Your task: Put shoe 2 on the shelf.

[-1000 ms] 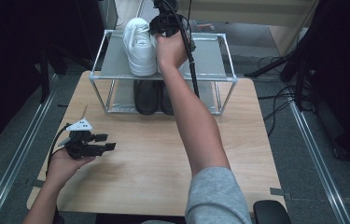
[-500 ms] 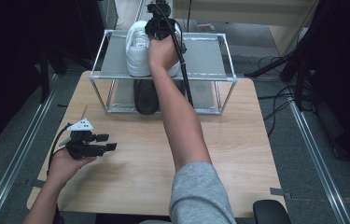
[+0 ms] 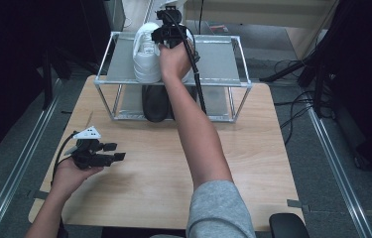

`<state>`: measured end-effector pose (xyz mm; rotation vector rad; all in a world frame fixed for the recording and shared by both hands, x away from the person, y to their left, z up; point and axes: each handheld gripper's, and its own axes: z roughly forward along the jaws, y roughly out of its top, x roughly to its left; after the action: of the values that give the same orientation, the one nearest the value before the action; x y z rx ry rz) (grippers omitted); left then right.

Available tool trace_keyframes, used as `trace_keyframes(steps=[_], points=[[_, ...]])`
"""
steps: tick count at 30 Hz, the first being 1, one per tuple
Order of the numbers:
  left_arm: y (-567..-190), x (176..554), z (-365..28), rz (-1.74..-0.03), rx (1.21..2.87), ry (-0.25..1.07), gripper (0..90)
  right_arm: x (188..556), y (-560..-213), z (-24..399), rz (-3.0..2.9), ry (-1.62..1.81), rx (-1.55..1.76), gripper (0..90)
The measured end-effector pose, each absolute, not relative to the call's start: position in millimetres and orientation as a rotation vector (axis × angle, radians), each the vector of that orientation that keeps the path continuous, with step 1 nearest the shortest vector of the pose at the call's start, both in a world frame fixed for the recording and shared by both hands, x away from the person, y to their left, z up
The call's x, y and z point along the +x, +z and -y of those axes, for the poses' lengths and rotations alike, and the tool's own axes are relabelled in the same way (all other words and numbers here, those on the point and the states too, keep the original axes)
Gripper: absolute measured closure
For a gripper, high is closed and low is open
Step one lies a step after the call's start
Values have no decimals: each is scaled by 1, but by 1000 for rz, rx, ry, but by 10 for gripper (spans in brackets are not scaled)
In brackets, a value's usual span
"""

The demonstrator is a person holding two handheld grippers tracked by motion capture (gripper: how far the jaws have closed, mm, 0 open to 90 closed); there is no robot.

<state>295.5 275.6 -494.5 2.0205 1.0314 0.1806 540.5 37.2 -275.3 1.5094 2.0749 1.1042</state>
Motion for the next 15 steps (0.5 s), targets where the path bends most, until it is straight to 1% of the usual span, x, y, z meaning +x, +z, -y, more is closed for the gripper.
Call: trace_keyframes(steps=[9,15], points=[[-495,297,-276,-1034,2022,176,409,539,-278,-30,-2175,1122,1445,501],[-496,297,-275,-1036,2028,177,409,534,-276,-23,-2208,1192,1392,402]])
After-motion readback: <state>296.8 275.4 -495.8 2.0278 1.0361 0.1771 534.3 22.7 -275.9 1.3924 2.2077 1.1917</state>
